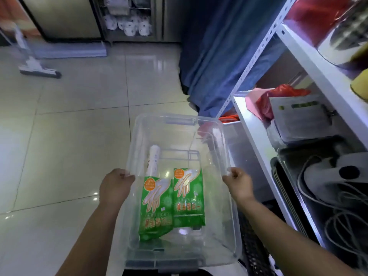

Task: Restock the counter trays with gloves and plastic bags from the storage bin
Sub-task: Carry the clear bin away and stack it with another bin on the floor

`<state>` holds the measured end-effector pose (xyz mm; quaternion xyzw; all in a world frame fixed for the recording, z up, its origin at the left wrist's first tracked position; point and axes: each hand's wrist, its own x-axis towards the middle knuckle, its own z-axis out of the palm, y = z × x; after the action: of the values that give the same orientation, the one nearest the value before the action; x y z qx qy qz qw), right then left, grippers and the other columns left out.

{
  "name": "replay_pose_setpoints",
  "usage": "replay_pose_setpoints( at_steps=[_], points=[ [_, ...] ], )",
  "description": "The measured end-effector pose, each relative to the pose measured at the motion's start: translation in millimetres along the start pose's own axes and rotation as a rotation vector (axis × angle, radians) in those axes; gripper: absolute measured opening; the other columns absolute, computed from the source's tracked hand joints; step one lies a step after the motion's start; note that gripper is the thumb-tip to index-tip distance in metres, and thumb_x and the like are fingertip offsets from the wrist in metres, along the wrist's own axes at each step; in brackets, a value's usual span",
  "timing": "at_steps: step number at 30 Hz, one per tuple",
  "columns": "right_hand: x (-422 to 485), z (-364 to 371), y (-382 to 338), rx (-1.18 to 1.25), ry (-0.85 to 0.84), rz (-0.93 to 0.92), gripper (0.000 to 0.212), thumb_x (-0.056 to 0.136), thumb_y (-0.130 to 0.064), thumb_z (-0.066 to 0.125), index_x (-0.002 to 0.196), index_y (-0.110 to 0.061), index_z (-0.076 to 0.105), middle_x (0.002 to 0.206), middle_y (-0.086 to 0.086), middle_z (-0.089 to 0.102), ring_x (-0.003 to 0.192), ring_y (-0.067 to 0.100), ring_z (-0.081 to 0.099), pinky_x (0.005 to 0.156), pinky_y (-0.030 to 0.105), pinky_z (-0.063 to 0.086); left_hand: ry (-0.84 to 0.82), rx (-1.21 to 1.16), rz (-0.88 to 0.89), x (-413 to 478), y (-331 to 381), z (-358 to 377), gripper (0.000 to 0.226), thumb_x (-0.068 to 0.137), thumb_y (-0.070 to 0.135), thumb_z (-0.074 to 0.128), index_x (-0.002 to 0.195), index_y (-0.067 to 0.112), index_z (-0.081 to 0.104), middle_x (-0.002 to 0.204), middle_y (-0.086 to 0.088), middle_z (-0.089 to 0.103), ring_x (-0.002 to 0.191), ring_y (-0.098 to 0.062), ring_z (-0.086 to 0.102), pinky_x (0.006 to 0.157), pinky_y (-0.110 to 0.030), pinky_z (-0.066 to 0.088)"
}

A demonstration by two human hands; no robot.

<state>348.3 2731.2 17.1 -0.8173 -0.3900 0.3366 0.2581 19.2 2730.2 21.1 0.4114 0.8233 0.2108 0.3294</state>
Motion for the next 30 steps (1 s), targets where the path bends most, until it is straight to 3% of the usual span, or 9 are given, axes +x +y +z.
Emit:
replay_pose_setpoints(
  at_steps=[3, 5, 7, 11, 17, 21, 23, 27, 30],
  points=[
    [29.5, 24.8, -19.6, -0.036, 0.041, 0.087, 0.028, 0.075, -0.005, 0.064, 0.092, 0.015, 0.056, 0.067, 0.012, 0.047, 0.061, 0.021, 0.043, 0.059, 0.030, 0.037, -0.117, 0.028, 0.044, 71.7, 19.3, 13.1, 0.027, 0.078, 0.018, 0.064, 0.103, 0.008, 0.067, 0.107, -0.012, 0.069, 0.094, -0.028, 0.061, 0.074, -0.026, 0.035],
    [46.1, 42.8, -29.6, -0.081, 0.081, 0.137, 0.031, 0.075, -0.003, 0.064, 0.096, 0.017, 0.055, 0.069, 0.024, 0.051, 0.060, 0.035, 0.049, 0.060, 0.037, 0.046, -0.188, 0.096, 0.056, 111.1, 28.0, 20.4, 0.028, 0.079, 0.020, 0.062, 0.105, 0.009, 0.065, 0.109, -0.011, 0.068, 0.100, -0.030, 0.060, 0.076, -0.027, 0.035],
    [61.6, 61.5, -35.3, -0.113, 0.116, 0.186, 0.030, 0.075, -0.004, 0.066, 0.095, 0.015, 0.056, 0.079, 0.033, 0.058, 0.073, 0.046, 0.056, 0.066, 0.043, 0.052, -0.260, 0.139, 0.064, 146.9, 31.8, 30.0, 0.029, 0.081, 0.020, 0.059, 0.107, 0.009, 0.064, 0.108, -0.013, 0.067, 0.099, -0.031, 0.060, 0.078, -0.029, 0.038],
    [93.7, 101.0, -32.4, -0.170, 0.082, 0.268, 0.010, 0.075, -0.008, 0.067, 0.078, -0.003, 0.059, 0.061, 0.003, 0.050, 0.054, 0.019, 0.048, 0.049, 0.023, 0.038, -0.366, 0.218, 0.050, 205.0, 25.2, 57.9, 0.023, 0.083, 0.018, 0.056, 0.103, 0.008, 0.060, 0.101, -0.012, 0.065, 0.090, -0.028, 0.058, 0.075, -0.031, 0.039],
    [157.9, 170.7, 8.5, -0.171, 0.049, 0.310, 0.015, 0.076, -0.004, 0.065, 0.079, -0.014, 0.055, 0.062, -0.001, 0.049, 0.049, 0.008, 0.043, 0.044, 0.020, 0.032, -0.438, 0.326, 0.031, 274.8, -11.8, 125.2, 0.011, 0.082, 0.013, 0.058, 0.091, 0.008, 0.061, 0.086, -0.008, 0.062, 0.084, -0.029, 0.057, 0.071, -0.029, 0.036],
    [214.3, 220.0, 55.1, -0.172, 0.014, 0.283, 0.014, 0.076, -0.005, 0.065, 0.079, -0.015, 0.055, 0.064, 0.000, 0.050, 0.056, 0.016, 0.049, 0.054, 0.025, 0.038, -0.440, 0.426, 0.044, 311.6, -45.8, 183.7, 0.011, 0.078, 0.012, 0.058, 0.075, 0.001, 0.056, 0.083, -0.023, 0.064, 0.084, -0.040, 0.059, 0.067, -0.037, 0.043],
    [243.0, 245.2, 82.0, -0.204, -0.008, 0.275, 0.015, 0.078, -0.008, 0.066, 0.085, -0.016, 0.056, 0.072, 0.003, 0.054, 0.063, 0.019, 0.052, 0.061, 0.027, 0.039, -0.468, 0.446, 0.056, 329.5, -64.4, 217.9, 0.020, 0.077, 0.011, 0.056, 0.061, 0.009, 0.045, 0.084, -0.026, 0.064, 0.083, -0.041, 0.061, 0.069, -0.040, 0.049],
    [294.5, 290.1, 132.5, -0.228, -0.037, 0.246, 0.013, 0.079, -0.008, 0.067, 0.086, -0.012, 0.057, 0.074, 0.006, 0.054, 0.065, 0.022, 0.052, 0.066, 0.032, 0.045, -0.468, 0.454, 0.042, 362.5, -100.8, 281.9, 0.025, 0.080, 0.013, 0.056, 0.061, 0.016, 0.041, 0.068, -0.015, 0.056, 0.078, -0.036, 0.060, 0.062, -0.033, 0.036],
    [325.6, 315.6, 164.4, -0.250, -0.060, 0.238, 0.015, 0.081, -0.008, 0.067, 0.094, -0.007, 0.060, 0.080, 0.010, 0.057, 0.069, 0.024, 0.055, 0.070, 0.035, 0.050, -0.437, 0.413, 0.007, 379.1, -122.3, 323.7, 0.016, 0.082, 0.013, 0.059, 0.070, 0.014, 0.049, 0.072, -0.005, 0.055, 0.076, -0.029, 0.054, 0.066, -0.030, 0.034]
  ],
)
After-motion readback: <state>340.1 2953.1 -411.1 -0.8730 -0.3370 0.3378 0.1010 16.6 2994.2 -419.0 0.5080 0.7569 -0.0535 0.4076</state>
